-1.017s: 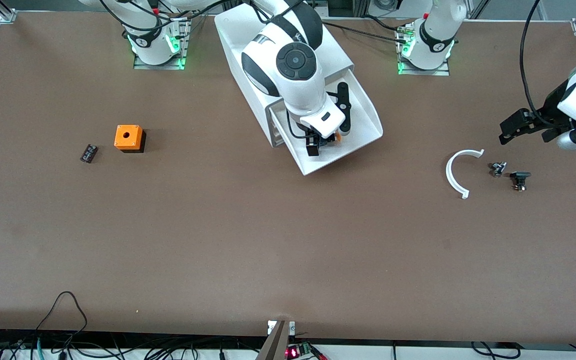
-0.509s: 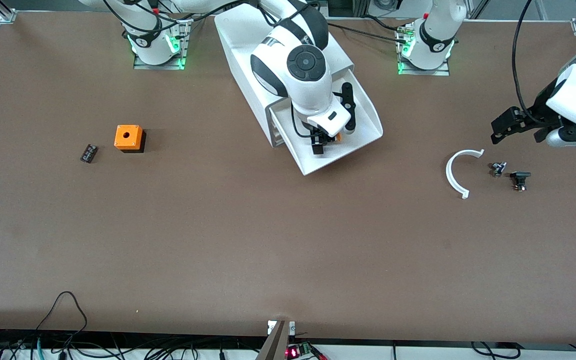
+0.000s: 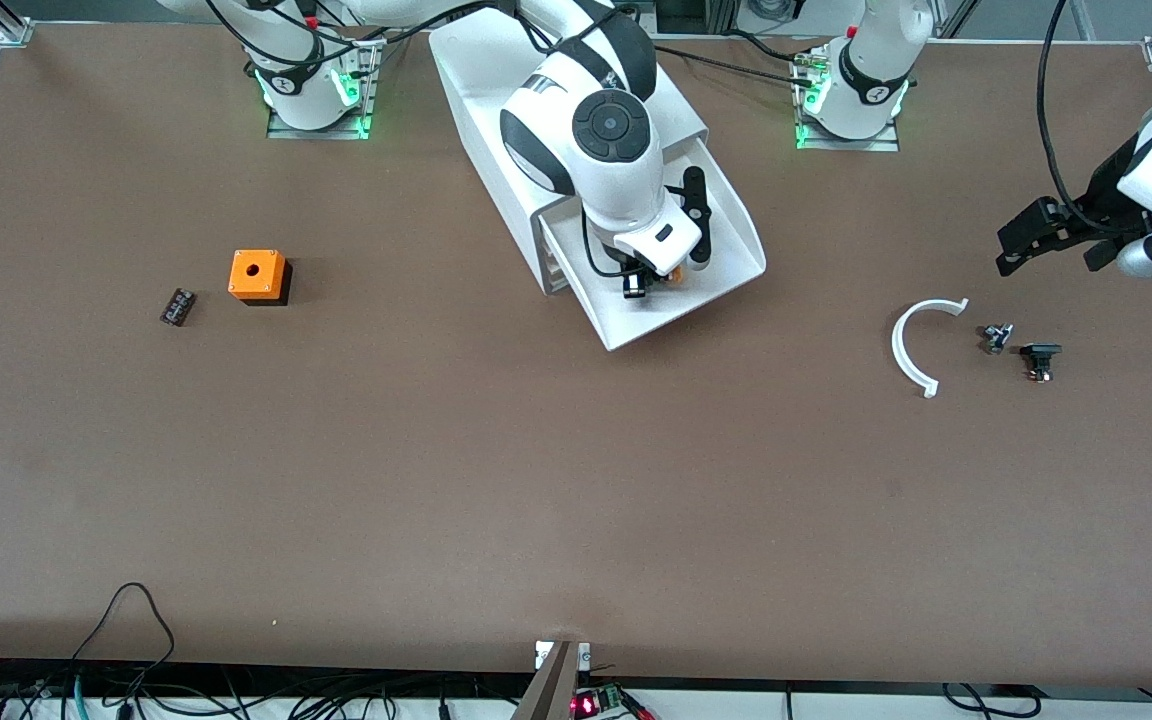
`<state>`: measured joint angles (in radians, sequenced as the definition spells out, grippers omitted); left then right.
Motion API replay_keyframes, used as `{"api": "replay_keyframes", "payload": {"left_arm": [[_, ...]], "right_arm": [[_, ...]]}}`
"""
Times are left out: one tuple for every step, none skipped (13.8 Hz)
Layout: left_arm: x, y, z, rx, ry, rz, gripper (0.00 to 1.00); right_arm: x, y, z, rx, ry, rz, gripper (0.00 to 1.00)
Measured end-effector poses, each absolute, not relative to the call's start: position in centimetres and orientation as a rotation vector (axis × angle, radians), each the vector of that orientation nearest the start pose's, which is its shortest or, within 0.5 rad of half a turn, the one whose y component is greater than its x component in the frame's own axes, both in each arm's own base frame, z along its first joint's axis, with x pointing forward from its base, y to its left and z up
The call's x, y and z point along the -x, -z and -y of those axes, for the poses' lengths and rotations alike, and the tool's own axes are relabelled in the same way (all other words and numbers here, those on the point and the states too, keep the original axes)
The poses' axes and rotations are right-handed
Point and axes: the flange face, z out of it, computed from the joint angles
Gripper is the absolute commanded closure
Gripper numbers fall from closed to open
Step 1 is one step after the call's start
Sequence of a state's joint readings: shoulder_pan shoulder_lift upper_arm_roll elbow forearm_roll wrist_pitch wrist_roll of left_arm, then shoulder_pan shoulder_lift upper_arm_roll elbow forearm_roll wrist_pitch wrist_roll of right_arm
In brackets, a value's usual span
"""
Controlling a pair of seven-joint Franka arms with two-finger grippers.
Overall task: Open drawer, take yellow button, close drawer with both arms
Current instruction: 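Lower the right gripper and grasp the yellow push-button inside the drawer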
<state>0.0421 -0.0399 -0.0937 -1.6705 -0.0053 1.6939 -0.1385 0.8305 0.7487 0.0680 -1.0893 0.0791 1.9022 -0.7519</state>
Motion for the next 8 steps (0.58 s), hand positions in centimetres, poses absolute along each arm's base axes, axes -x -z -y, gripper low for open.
{"api": "replay_keyframes", "payload": {"left_arm": [[-55.2, -61.0, 2.9, 3.144, 0.095, 0.139, 0.00], [-55.2, -61.0, 3.0, 3.144, 0.093, 0.138, 0.00], [-55.2, -60.9, 3.0, 3.145, 0.091, 0.136, 0.00], [-55.2, -60.8, 3.0, 3.145, 0.088, 0.136, 0.00], [-55.3, -60.6, 3.0, 3.145, 0.083, 0.137, 0.00], [-55.4, -60.5, 3.0, 3.145, 0.081, 0.137, 0.00], [-55.4, -60.5, 3.0, 3.145, 0.079, 0.137, 0.00], [-55.4, -60.5, 3.0, 3.145, 0.079, 0.137, 0.00]], "right_arm": [[-48.2, -38.7, -59.0, -2.250, -0.095, -2.349, 0.66], [-48.0, -38.7, -59.3, -2.230, -0.098, -2.351, 0.68], [-47.6, -38.8, -59.6, -2.214, -0.101, -2.357, 0.71], [-47.3, -38.9, -59.9, -2.203, -0.105, -2.362, 0.73], [-47.1, -39.1, -60.1, -2.200, -0.111, -2.363, 0.73], [-47.1, -39.4, -60.2, -2.206, -0.123, -2.356, 0.74], [-47.1, -40.0, -60.2, -2.228, -0.140, -2.330, 0.74], [-47.1, -41.0, -60.3, -2.272, -0.164, -2.266, 0.74]]}}
